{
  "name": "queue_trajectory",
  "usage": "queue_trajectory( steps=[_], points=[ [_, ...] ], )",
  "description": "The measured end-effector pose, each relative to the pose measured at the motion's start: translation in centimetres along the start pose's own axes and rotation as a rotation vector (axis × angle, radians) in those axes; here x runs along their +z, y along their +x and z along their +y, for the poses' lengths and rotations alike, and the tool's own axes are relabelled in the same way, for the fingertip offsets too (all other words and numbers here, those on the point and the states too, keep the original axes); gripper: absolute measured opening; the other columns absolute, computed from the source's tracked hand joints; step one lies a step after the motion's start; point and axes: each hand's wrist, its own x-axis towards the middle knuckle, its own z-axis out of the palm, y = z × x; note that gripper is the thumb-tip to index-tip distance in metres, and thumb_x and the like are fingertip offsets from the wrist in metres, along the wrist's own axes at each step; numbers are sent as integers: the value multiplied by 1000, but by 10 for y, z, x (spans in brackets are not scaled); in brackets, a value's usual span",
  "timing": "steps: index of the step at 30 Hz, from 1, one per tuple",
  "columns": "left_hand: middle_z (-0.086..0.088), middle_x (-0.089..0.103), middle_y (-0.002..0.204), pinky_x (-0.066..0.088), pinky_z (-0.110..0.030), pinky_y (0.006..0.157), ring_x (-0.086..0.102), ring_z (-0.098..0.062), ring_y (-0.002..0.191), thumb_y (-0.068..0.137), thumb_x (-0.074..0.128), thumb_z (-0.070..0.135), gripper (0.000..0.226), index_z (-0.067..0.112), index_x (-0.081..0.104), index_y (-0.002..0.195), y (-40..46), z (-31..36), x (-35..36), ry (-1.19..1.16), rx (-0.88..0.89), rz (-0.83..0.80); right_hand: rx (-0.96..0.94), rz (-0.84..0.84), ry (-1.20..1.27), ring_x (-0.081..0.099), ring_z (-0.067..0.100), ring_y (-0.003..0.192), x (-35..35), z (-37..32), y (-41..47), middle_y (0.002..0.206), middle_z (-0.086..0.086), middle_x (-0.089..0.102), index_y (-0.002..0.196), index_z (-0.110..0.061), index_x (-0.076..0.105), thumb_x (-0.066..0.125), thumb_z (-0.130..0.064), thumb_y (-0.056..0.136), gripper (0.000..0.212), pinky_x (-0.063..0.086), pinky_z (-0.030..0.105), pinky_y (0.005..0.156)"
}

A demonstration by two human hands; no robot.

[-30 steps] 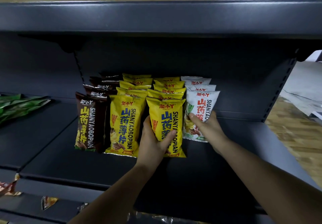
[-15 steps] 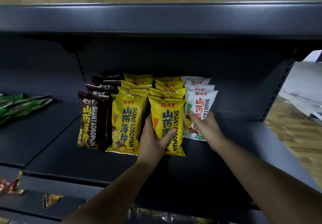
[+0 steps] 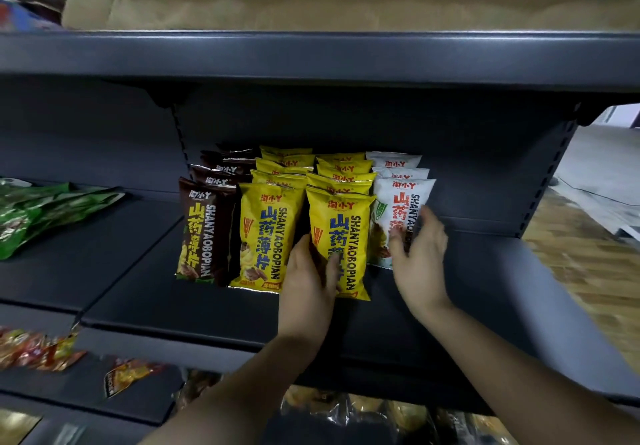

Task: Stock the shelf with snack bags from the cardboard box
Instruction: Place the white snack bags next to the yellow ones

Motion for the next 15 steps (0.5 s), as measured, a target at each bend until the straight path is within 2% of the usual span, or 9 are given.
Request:
queue_trajectory(
  steps=[2,4,6,7,9,11,12,15],
  points=[
    [-8,59,115,47,-31,86,60,-27,103,95,44,36,41,9,49,125,-9,3,-10,66,106,70,-104,-122,27,34,19,130,-2,-11,-12,137,10,43,141,-5,37,56,-24,94,54,28,24,104],
    [-13,58,103,44,-32,81,57,-31,94,87,40,30,40,3,53,114,-12,-1,-20,195,183,148,-173,-249,76,40,9,123,0,-22,-24,128,-1,47,137,-13,43,60,-29,92,51,32,23,103],
    [-20,55,106,45,-39,82,54,-37,97,79,39,26,47,-3,52,114,-8,-10,-31,307,138,198,-199,-346,172,42,-7,111,4,-29,-34,117,-17,46,129,-30,40,69,-27,86,52,30,11,97],
    [-23,53,111,46,-44,85,53,-40,102,78,42,24,50,-6,50,117,-6,-14,-35,353,88,205,-192,-383,217,44,-12,108,8,-29,-38,115,-22,47,126,-34,37,74,-25,81,59,31,7,95],
    [-28,44,129,39,-50,98,43,-45,120,81,53,19,57,-6,41,130,-3,-21,-41,407,-49,163,-144,-440,270,51,-6,113,19,-22,-45,119,-19,50,129,-33,31,80,-20,73,76,39,13,97],
    [-28,25,146,26,-50,109,23,-44,135,87,57,19,70,-1,23,145,1,-25,-44,385,-162,74,-92,-474,284,55,2,116,28,-16,-47,124,-10,52,137,-27,23,82,-17,72,88,46,24,99],
    [-26,17,150,22,-49,112,17,-42,138,89,56,19,74,3,14,148,2,-26,-44,355,-196,40,-79,-481,275,56,4,115,31,-15,-48,126,-8,53,140,-23,20,81,-17,73,91,48,26,98],
    [-22,16,149,23,-47,112,18,-40,137,88,53,4,76,6,10,150,3,-25,-44,267,-200,33,-61,-460,226,55,3,110,40,-16,-48,123,-9,53,143,-11,19,78,-20,78,88,43,8,90]
  ],
)
